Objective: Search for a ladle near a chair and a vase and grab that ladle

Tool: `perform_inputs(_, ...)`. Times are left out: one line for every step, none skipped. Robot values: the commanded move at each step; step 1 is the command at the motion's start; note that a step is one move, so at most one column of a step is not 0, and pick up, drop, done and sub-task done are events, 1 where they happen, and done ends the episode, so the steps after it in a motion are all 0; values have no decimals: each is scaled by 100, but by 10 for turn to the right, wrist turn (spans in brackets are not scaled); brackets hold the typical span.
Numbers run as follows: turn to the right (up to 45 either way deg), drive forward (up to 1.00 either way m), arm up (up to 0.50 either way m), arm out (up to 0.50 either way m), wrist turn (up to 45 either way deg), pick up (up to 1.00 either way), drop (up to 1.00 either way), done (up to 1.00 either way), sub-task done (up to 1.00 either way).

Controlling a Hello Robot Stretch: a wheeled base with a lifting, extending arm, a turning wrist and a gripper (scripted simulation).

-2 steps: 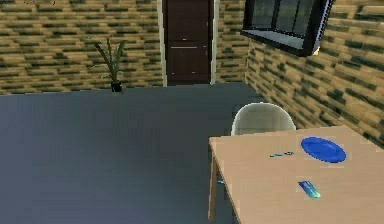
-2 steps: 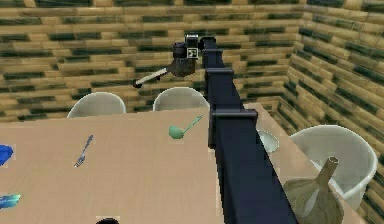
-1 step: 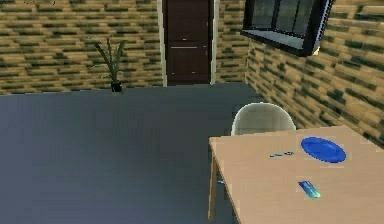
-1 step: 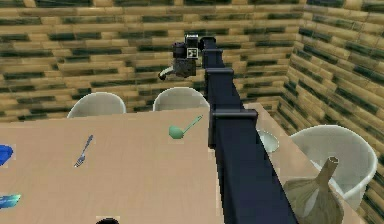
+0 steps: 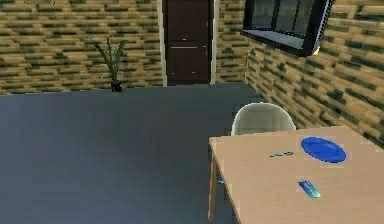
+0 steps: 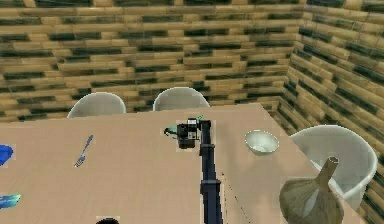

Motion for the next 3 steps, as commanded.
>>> perform_inputs(0,0,0,0,0,100,0,0,0)
perform_inputs(0,0,10,0,0,0,0,0,0)
perform_inputs(0,0,0,0,0,0,0,100,0)
